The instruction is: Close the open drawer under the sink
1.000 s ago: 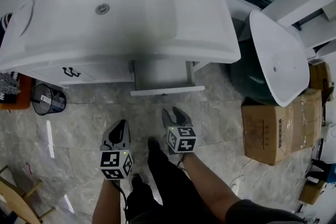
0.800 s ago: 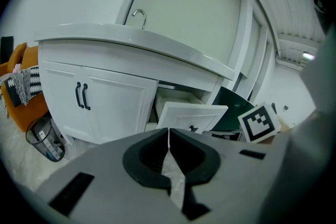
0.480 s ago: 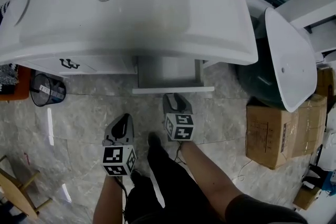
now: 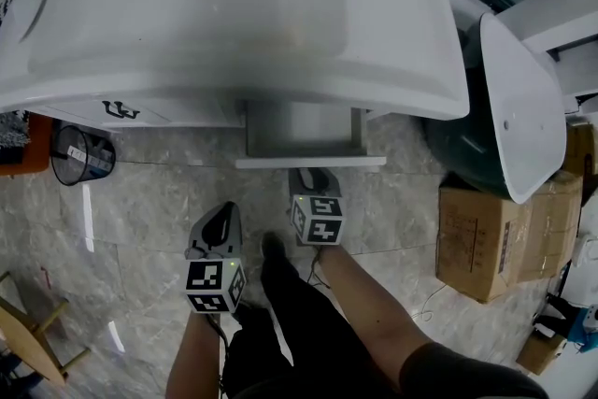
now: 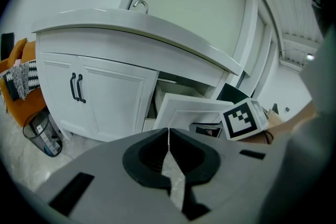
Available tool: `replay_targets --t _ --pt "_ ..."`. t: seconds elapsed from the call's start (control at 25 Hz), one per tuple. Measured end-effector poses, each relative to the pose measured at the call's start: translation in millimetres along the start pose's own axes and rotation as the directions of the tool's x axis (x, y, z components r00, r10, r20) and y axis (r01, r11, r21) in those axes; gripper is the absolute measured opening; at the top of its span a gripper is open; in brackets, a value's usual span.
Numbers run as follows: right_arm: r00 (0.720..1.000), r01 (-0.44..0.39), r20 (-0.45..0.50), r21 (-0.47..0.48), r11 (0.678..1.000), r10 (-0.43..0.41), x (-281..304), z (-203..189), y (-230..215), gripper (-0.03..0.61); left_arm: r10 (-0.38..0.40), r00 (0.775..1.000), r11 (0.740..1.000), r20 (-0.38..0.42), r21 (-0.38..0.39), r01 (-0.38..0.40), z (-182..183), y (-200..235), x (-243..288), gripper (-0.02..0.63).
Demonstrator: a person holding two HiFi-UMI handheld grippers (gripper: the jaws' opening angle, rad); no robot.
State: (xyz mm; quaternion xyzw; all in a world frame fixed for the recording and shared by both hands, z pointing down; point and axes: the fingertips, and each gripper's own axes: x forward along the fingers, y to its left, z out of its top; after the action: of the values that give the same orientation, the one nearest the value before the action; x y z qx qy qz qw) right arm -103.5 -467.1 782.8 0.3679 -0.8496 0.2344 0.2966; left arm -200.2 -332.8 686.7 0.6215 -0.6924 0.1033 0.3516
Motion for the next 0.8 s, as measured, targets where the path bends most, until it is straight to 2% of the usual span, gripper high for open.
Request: replay_targets --t 0.8 --pt "0.999 0.020 0.031 0.043 0.999 -0.021 10.4 10.9 -4.9 0.149 -0.018 1.000 1.000 -0.019 0.014 0.019 6.8 -1.7 22.1 0.019"
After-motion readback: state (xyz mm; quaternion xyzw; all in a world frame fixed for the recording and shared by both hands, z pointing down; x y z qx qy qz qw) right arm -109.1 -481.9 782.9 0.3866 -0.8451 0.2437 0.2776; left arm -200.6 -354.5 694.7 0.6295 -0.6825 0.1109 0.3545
